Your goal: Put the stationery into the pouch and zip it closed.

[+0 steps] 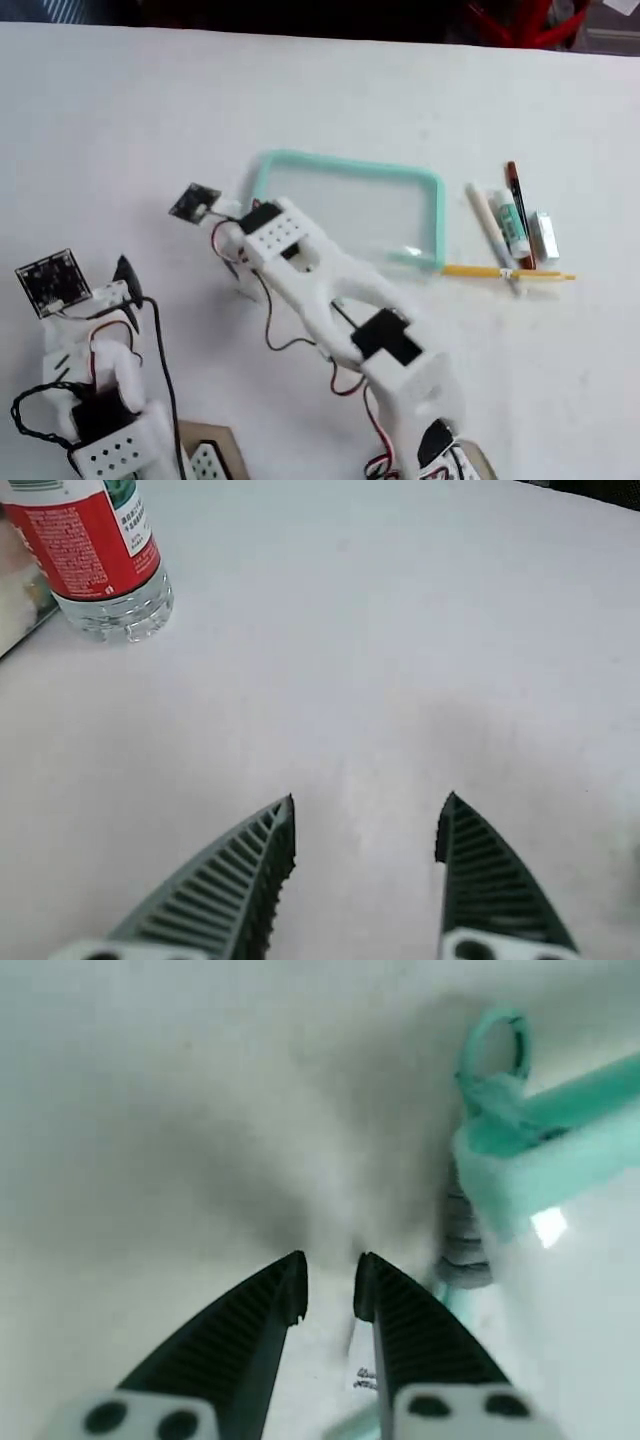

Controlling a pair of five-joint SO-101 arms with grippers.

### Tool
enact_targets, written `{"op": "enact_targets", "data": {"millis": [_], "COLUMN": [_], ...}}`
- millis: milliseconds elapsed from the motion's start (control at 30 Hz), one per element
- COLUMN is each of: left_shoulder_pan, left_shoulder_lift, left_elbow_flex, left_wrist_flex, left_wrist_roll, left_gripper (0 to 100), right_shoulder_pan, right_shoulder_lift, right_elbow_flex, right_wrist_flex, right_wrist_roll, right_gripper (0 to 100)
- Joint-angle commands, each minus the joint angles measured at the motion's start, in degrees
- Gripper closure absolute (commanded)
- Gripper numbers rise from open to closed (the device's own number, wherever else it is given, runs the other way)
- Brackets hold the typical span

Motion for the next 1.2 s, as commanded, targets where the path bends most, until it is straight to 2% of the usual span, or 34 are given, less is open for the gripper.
{"op": "enact_targets", "data": {"millis": [0,133,233,400,667,800,933,1167], "left_shoulder_pan": [0.8,0.8,0.8,0.8,2.7,2.7,2.7,2.7], "left_shoulder_lift": [-0.6,-0.6,-0.6,-0.6,-0.6,-0.6,-0.6,-0.6], "left_elbow_flex": [-0.8,-0.7,-0.7,-0.7,-0.6,-0.6,-0.6,-0.6], "left_wrist_flex": [-0.2,-0.2,-0.2,-0.3,-0.1,-0.1,-0.1,0.0], "left_wrist_roll": [0.7,0.8,0.9,0.9,0.6,0.6,0.6,0.6], "left_gripper": [77,77,77,77,77,77,77,77], "right_shoulder_pan": [1.2,0.8,1.4,2.3,2.9,5.1,6.0,5.5], "right_shoulder_lift": [0.1,-2.4,-2.7,-1.0,-7.8,-3.8,-0.1,4.7], "right_elbow_flex": [-5.7,-5.7,-5.6,-5.8,-7.1,-7.3,-9.0,-12.5], "right_wrist_flex": [1.6,1.7,1.7,2.4,4.4,4.4,4.2,1.2], "right_wrist_roll": [-0.6,-0.7,1.8,3.2,3.3,3.8,8.1,8.5], "right_gripper": [85.8,75.9,72.8,73.8,73.6,73.6,73.6,73.7]}}
